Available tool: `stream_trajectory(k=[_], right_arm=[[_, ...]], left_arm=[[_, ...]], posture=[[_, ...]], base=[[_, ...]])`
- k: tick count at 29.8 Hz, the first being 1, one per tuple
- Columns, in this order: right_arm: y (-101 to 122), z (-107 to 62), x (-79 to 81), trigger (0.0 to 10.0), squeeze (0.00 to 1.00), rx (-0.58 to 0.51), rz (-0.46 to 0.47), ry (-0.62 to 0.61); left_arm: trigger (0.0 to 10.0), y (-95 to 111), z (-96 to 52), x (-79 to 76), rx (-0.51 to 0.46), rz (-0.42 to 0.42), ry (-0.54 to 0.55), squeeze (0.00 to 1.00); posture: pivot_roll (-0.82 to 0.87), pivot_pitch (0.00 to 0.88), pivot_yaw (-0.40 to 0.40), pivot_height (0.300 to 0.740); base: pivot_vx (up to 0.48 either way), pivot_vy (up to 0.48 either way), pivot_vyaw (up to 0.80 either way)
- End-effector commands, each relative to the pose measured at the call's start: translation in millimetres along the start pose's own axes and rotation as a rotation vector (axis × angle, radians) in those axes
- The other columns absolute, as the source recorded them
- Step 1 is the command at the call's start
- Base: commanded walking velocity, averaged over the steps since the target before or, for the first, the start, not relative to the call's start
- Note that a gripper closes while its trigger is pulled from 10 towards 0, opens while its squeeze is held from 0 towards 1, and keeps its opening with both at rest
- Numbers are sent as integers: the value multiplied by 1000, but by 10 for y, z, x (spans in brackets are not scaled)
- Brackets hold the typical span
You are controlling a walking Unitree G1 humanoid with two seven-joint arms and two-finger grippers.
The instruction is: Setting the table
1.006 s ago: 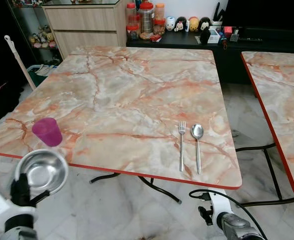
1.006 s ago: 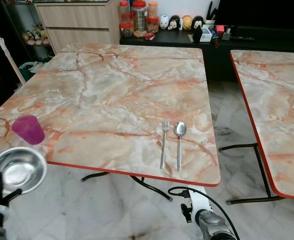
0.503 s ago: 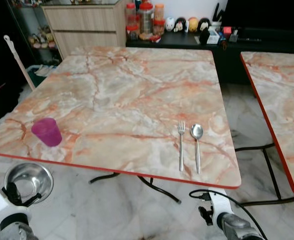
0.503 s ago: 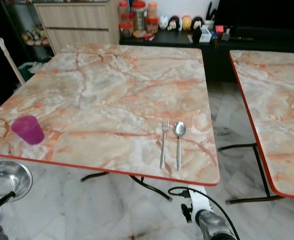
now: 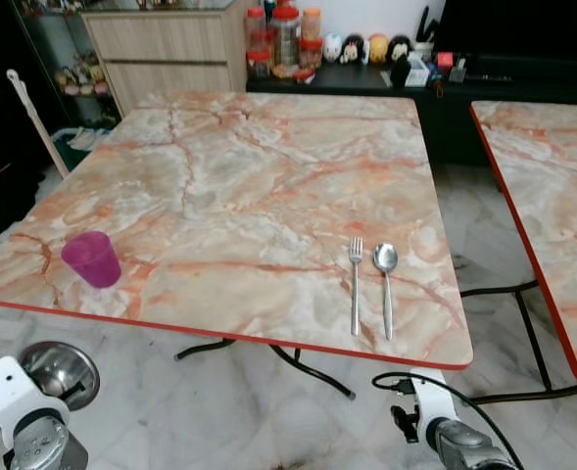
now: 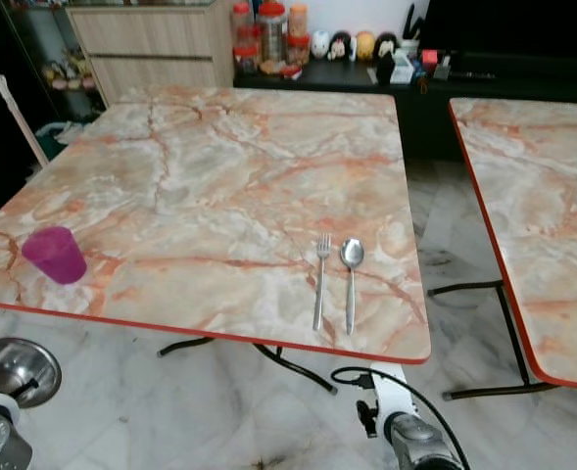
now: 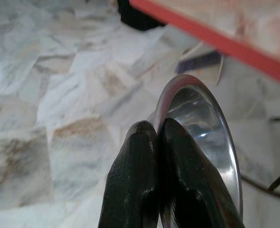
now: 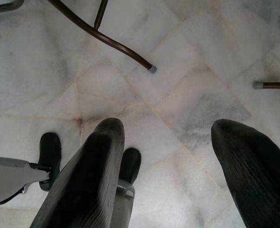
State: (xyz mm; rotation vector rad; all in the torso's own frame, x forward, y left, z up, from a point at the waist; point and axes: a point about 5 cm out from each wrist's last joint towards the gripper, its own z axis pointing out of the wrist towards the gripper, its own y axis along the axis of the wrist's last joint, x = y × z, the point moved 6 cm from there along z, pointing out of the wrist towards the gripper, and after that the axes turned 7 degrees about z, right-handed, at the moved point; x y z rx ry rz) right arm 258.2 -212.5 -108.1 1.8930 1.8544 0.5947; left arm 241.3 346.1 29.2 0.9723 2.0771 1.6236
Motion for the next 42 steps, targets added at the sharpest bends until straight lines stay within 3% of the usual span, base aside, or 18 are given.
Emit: stream_trajectory(k=[1, 3, 4, 7, 9, 10, 12, 16, 21, 27, 34, 39, 42], right_arm=[[5, 3, 19, 10000, 0, -2, 9, 3], [6, 3, 20, 10000, 0, -2, 10, 4], [7, 4, 20, 10000, 0, -3, 12, 3], [8, 4, 21, 10000, 0, -3, 12, 2], [9, 4, 22, 10000, 0, -3, 13, 2], [9, 4, 22, 10000, 0, -3, 13, 2], [10, 4, 22, 10000, 0, -4, 15, 2], [12, 4, 19, 10000, 0, -5, 18, 0], [12, 3, 10, 10000, 0, -6, 21, -3], [36, 2, 12, 10000, 0, -34, 93, -1], [31, 1, 2, 10000, 0, -28, 87, -6], [28, 0, -1, 10000, 0, -26, 94, -3], [14, 0, 20, 10000, 0, -13, 85, 19]], left_arm=[[10000, -116, 54, -34, 55, 52, 1, 0], [10000, -164, 78, -68, 77, 61, -5, 0], [10000, -247, 106, -194, 116, 79, -59, 0], [10000, -308, 126, -310, 146, 85, -109, 0], [10000, -396, 134, -557, 191, 97, -223, 0], [10000, -396, 134, -557, 191, 97, -223, 0], [10000, -462, 127, -743, 218, 104, -309, 0], [10000, -618, 124, -905, 269, 156, -379, 0], [10000, -743, 64, -1024, 291, 238, -443, 0], [10000, -783, 13, -1120, 283, 228, -492, 0], [10000, -981, -143, -1223, 324, 262, -544, 0], [10000, -933, -163, -1270, 279, 191, -538, 0], [10000, -865, -88, -1163, 255, 73, -466, 0]], posture=[[50, 31, 42, 740], [49, 30, 42, 740], [47, 30, 41, 740], [45, 30, 39, 740], [45, 30, 39, 740], [45, 30, 39, 740], [42, 28, 39, 740], [25, 25, 37, 740], [17, 22, 36, 740], [11, 27, 30, 740], [3, 26, 30, 740], [-13, 20, 25, 740], [-10, 20, 19, 740]], base=[[0, 0, 0], [0, 0, 0], [0, 0, 0], [0, 0, 0], [0, 0, 0], [0, 0, 0], [0, 0, 0], [0, 0, 0], [0, 0, 0], [0, 0, 0], [0, 0, 0], [0, 0, 0], [0, 0, 0]])
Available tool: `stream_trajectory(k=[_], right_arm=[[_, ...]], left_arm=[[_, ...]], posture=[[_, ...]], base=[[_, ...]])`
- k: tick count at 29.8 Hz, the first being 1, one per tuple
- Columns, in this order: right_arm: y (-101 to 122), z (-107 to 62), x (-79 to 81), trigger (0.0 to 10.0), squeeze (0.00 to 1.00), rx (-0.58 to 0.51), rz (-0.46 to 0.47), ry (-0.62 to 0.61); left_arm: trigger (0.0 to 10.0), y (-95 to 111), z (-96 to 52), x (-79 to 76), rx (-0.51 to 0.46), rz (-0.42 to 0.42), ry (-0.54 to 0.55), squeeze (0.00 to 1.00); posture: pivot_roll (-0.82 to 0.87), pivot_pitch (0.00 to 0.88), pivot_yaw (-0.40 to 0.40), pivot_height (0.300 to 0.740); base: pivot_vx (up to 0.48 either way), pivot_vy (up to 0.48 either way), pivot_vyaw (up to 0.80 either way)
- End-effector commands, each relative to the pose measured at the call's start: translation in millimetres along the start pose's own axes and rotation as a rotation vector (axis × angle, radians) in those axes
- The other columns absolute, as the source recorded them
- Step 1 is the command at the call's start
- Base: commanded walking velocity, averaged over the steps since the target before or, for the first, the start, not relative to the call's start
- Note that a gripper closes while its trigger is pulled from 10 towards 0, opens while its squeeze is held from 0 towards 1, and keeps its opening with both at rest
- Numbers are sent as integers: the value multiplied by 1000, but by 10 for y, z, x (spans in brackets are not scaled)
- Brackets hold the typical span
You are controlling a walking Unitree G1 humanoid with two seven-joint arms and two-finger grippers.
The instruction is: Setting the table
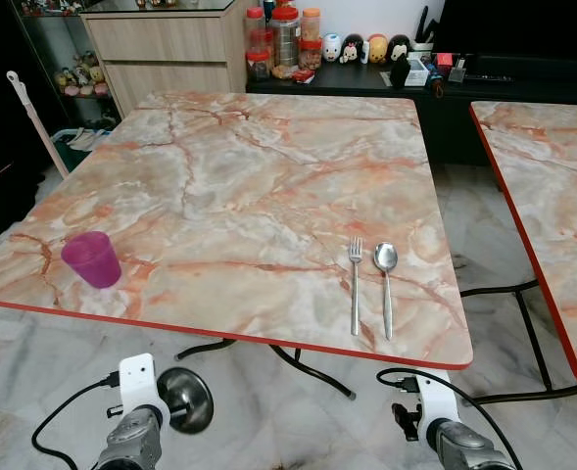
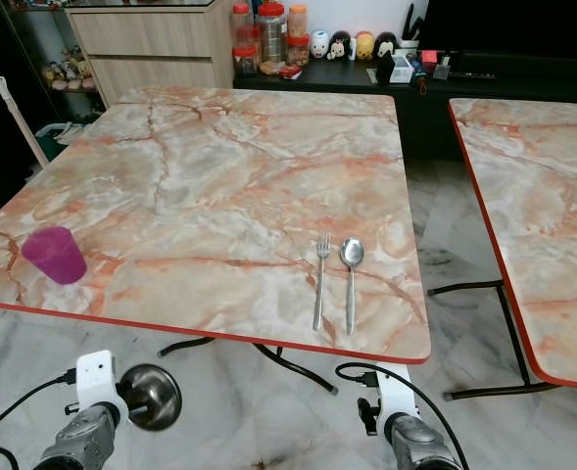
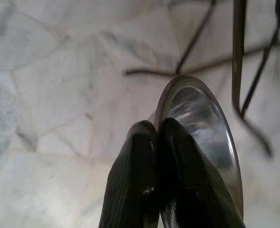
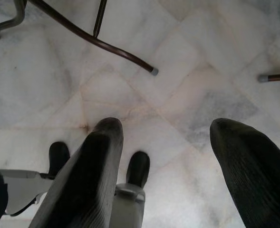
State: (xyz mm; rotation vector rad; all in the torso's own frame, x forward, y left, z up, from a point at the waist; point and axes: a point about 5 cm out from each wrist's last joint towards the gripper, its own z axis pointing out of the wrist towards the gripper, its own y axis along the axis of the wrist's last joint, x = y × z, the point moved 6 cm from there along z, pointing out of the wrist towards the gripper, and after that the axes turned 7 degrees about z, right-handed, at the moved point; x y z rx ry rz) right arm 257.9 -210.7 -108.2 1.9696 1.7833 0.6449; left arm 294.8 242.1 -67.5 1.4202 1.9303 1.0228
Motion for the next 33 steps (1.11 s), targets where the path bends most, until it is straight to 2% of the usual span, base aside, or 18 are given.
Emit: stream_trajectory(k=[1, 10, 12, 16, 27, 33], right_arm=[[19, 0, 2, 10000, 0, 2, -7, 9], [-11, -2, -7, 10000, 0, 23, -15, 7], [-35, -2, 9, 10000, 0, 41, -40, 19], [-44, -2, 11, 10000, 0, 44, -50, 19], [-55, -2, 15, 10000, 0, 44, -51, 21], [-56, -2, 16, 10000, 0, 42, -47, 20]], left_arm=[[10000, 26, -3, 111, -21, -55, 40, 0], [10000, -40, -13, 114, 2, -46, 46, 0], [10000, -105, -21, 39, 28, 9, 13, 0], [10000, -139, -27, 20, 42, 24, 5, 0], [10000, -220, -43, 49, 74, 50, 16, 0], [10000, -235, -45, 39, 81, 60, 11, 0]], posture=[[-6, 21, 18, 740], [-6, 15, 19, 740], [-14, 0, 31, 740], [-15, 0, 32, 740], [-15, 0, 32, 740], [-16, 0, 32, 740]], base=[[0, 0, 0], [0, 0, 0], [0, 0, 0], [0, 0, 0], [0, 0, 0], [0, -293, 0]])
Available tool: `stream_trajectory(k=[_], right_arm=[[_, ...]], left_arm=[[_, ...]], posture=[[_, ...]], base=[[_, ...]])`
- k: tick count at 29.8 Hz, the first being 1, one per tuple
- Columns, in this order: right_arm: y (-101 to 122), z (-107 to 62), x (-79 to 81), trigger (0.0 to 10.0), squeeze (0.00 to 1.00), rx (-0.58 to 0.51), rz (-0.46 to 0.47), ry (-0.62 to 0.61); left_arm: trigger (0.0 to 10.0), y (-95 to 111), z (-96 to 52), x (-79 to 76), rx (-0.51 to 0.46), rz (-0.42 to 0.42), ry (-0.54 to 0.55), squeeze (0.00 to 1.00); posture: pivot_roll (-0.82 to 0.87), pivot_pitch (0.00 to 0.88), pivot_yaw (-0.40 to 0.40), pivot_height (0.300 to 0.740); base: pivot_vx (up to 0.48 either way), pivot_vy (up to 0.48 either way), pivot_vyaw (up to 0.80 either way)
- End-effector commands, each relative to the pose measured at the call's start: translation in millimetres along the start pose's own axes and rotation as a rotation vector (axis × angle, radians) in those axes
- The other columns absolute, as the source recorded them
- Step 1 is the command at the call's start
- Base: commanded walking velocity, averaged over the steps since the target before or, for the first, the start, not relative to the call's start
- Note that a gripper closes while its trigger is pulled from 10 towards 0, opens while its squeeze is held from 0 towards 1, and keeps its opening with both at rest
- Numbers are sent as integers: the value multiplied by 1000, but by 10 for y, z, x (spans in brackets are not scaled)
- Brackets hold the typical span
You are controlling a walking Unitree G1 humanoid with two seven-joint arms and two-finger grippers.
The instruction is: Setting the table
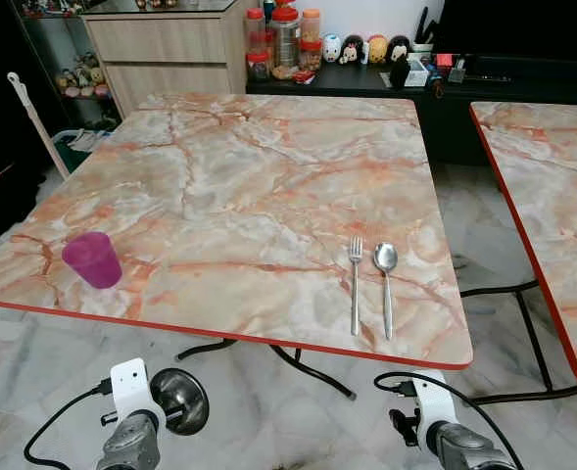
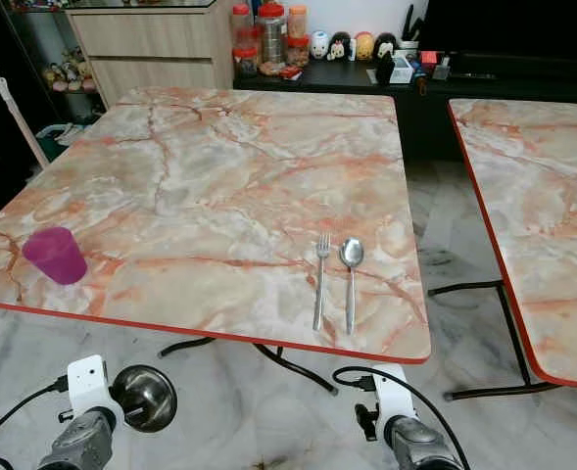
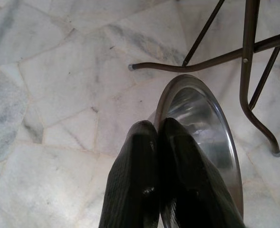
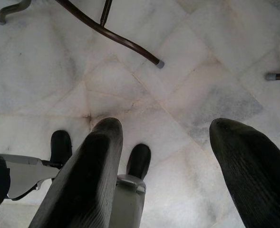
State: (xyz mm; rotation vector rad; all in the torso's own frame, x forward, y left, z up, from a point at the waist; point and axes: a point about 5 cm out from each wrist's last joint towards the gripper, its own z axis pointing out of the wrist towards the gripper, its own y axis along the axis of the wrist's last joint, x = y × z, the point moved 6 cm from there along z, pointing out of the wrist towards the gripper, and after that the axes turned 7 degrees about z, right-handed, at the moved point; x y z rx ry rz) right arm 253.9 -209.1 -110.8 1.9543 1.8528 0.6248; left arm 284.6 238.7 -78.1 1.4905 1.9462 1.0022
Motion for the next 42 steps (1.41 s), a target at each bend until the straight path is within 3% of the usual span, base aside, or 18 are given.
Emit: stream_trajectory(k=[1, 42], right_arm=[[-6, 1, 5, 10000, 0, 4, -6, 0], [15, -1, -46, 10000, 0, 20, -24, -36]], left_arm=[[10000, -92, -14, 37, 35, 22, 9, 0], [10000, -65, 0, 9, 41, 30, 4, 0]], posture=[[-16, 0, 32, 740], [-15, 4, 30, 740]], base=[[0, -304, 0], [0, -340, -32]])
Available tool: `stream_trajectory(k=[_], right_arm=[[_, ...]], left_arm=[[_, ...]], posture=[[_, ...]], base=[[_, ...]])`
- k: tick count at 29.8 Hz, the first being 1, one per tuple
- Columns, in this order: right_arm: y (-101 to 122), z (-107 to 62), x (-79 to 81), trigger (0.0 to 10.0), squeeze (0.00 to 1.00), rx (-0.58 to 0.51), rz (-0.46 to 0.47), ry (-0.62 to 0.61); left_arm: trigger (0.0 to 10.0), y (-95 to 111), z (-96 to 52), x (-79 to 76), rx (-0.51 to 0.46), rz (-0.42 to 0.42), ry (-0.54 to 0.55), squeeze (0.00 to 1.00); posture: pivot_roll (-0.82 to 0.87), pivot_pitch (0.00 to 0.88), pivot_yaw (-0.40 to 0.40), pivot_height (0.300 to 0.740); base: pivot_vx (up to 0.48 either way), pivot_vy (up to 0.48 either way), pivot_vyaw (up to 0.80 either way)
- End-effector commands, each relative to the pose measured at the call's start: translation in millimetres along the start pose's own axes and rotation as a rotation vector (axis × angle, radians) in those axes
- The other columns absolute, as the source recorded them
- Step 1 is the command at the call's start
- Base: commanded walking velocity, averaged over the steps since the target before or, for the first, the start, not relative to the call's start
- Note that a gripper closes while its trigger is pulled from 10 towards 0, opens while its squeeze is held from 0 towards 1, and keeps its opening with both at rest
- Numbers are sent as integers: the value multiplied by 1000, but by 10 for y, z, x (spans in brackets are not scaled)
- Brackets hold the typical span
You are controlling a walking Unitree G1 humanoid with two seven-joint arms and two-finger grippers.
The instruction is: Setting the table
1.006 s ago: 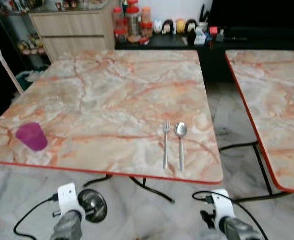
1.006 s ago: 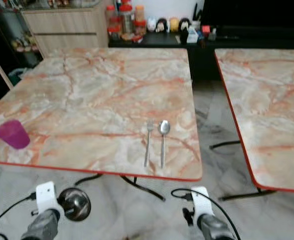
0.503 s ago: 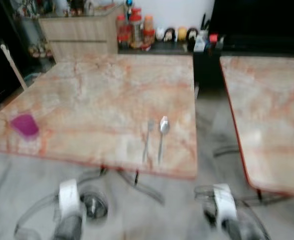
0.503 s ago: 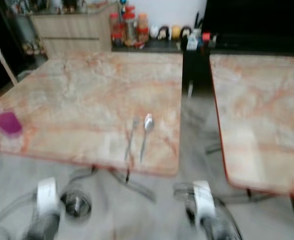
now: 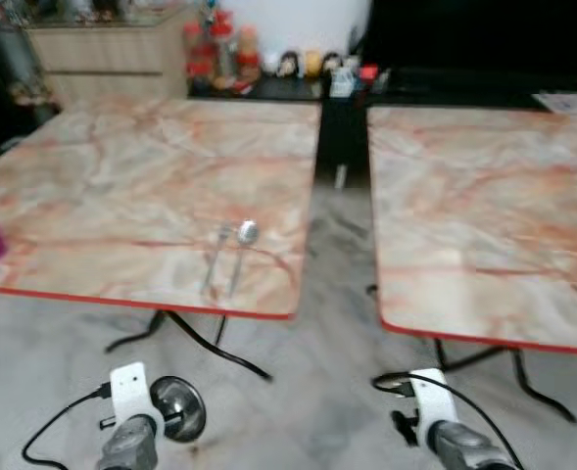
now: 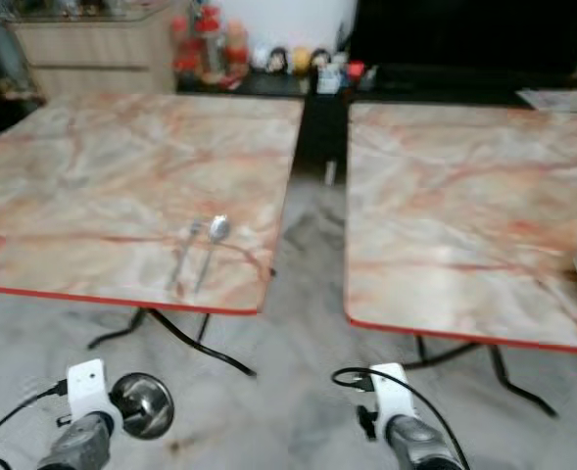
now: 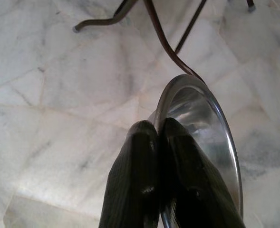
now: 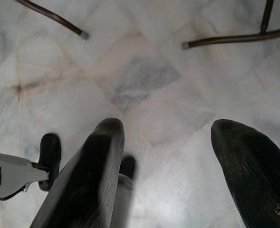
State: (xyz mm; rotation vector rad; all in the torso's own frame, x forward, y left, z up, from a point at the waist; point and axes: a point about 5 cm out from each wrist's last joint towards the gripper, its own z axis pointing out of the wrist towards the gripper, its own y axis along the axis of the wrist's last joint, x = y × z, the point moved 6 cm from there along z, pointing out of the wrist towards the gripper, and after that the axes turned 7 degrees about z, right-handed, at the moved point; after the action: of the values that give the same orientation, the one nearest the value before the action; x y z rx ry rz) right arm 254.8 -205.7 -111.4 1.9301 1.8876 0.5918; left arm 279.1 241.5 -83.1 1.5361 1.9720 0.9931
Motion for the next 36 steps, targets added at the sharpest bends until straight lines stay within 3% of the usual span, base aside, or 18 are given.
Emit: stream_trajectory(k=[1, 22, 25, 27, 32, 36], right_arm=[[4, -11, -84, 10000, 0, 7, 10, -32], [-6, -9, -75, 10000, 0, 12, 26, -30], [-4, -8, -70, 10000, 0, 10, 29, -31], [0, -7, -66, 10000, 0, 7, 34, -33], [27, -6, -65, 10000, 0, -9, 34, -35], [124, -10, -60, 10000, 0, -74, 36, -34]], left_arm=[[10000, 4, 2, -31, 3, 6, -11, 0], [10000, -23, -4, -89, 11, 52, -39, 0], [10000, -38, -8, -137, 16, 90, -60, 0], [10000, -91, -23, -277, 36, 160, -125, 0], [10000, -121, -46, -440, 37, 274, -193, 0], [10000, -79, -54, -506, 7, 233, -206, 0]], posture=[[-15, 4, 30, 740], [-20, 1, 36, 740], [-25, 0, 41, 740], [-31, 0, 44, 740], [-35, 0, 43, 740], [-39, 0, 42, 740]], base=[[0, -345, 0], [0, -334, 0], [0, -197, 0], [0, 0, 0], [0, 0, 0], [0, 0, 0]])
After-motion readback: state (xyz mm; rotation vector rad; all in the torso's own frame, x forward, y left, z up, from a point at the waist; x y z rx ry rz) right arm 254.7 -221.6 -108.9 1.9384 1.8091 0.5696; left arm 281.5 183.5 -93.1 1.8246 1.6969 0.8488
